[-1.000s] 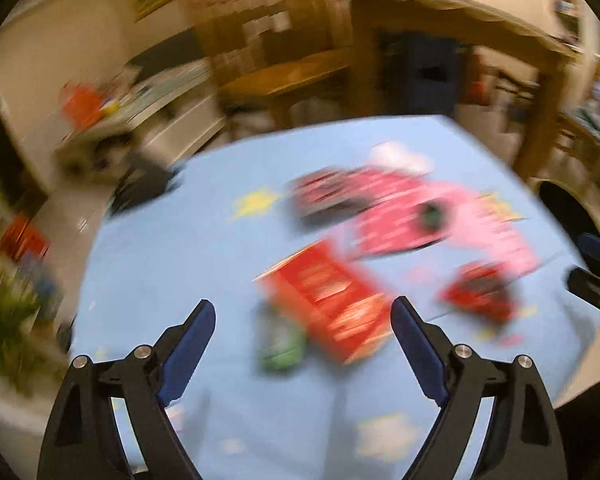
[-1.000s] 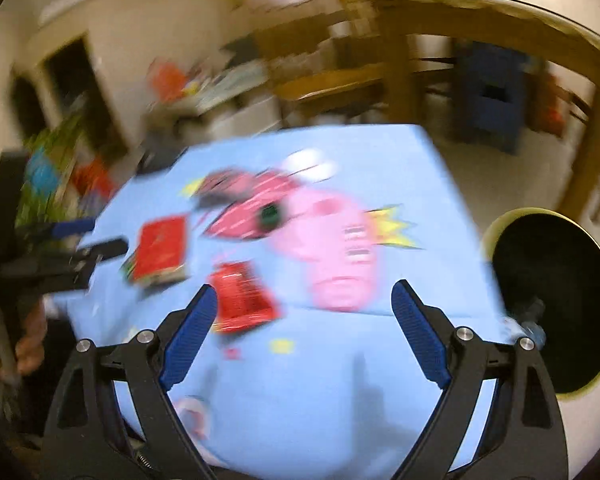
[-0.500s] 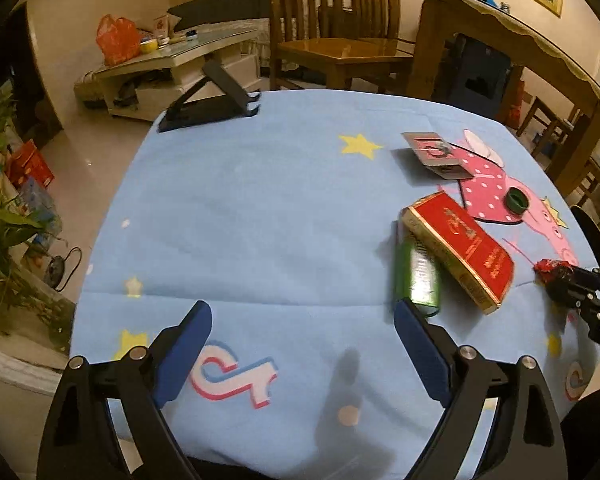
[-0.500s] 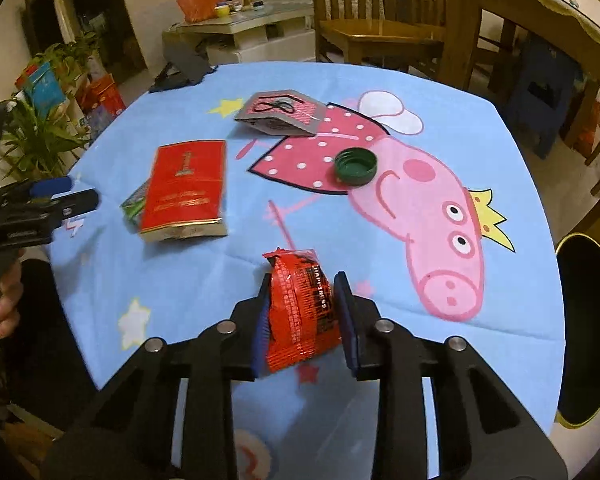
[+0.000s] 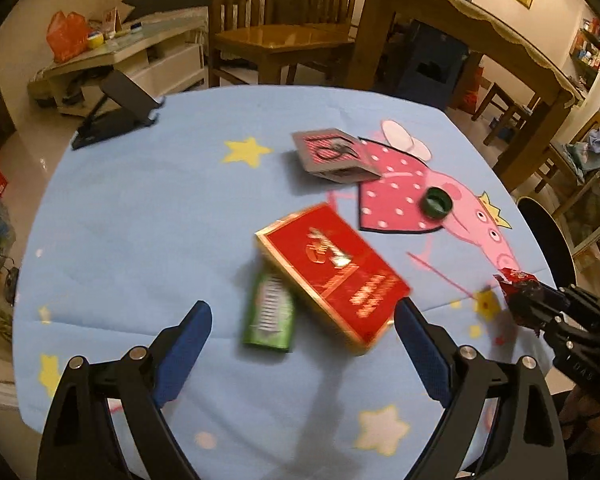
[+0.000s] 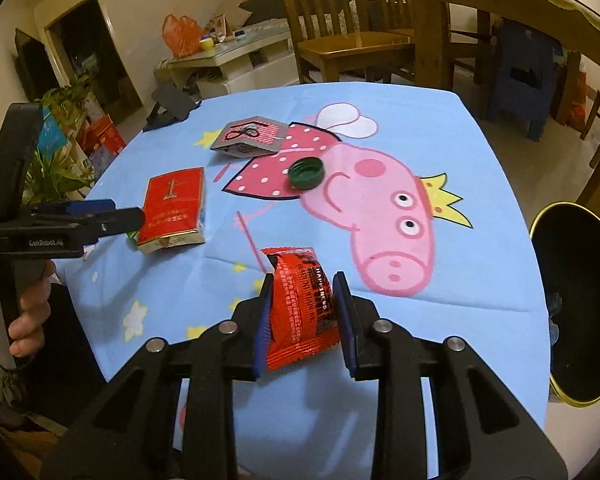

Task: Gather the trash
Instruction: 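Grasp the red snack wrapper with the right tool while the left tool grasps the red cigarette pack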

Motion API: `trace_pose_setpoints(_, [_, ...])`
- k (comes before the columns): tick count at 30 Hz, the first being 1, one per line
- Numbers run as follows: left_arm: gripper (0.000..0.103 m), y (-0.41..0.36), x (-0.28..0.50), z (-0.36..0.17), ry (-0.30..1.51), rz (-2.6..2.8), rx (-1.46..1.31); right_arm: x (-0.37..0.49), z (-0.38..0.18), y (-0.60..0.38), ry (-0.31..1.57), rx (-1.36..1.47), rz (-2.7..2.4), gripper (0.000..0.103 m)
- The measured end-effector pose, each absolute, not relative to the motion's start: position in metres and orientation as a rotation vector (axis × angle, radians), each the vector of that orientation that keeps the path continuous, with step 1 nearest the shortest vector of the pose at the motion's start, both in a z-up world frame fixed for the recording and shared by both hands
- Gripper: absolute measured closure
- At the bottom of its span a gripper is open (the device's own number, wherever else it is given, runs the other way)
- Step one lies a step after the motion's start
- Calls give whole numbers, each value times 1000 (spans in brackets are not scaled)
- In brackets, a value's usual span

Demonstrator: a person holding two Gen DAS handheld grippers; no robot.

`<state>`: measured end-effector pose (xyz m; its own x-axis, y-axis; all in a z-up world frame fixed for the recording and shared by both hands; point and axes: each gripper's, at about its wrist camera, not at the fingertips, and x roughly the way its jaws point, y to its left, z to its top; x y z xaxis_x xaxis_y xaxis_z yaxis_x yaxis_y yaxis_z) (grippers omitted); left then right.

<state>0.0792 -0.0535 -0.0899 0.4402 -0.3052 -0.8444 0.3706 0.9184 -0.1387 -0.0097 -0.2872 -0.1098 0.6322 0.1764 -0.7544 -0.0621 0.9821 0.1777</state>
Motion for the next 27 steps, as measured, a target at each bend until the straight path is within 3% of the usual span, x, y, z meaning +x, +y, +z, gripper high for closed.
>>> trace_pose_setpoints(9, [13,-133,81,-115,1125,-289,189,-12,-109,-324,818,229,149,75])
trace_pose_setpoints(11, [6,-134,93,-124,1160,-248,134,-17,-107,-331,804,245,149,75])
trace_pose_setpoints(14, [6,-137,111,-125,1184,-224,81,-22,-103,-339,786,259,149,75])
trace_pose_setpoints(16, [13,-143,119,-123,1180,-210,84,-24,-102,-343,781,274,145,75])
trace_pose_setpoints(19, [38,-159,118,-113,1156,-225,105,-26,-98,-347,763,291,139,74])
trace_pose_setpoints(27, [42,-180,85,-108,1132,-418,114,-36,-89,-355,718,319,103,74])
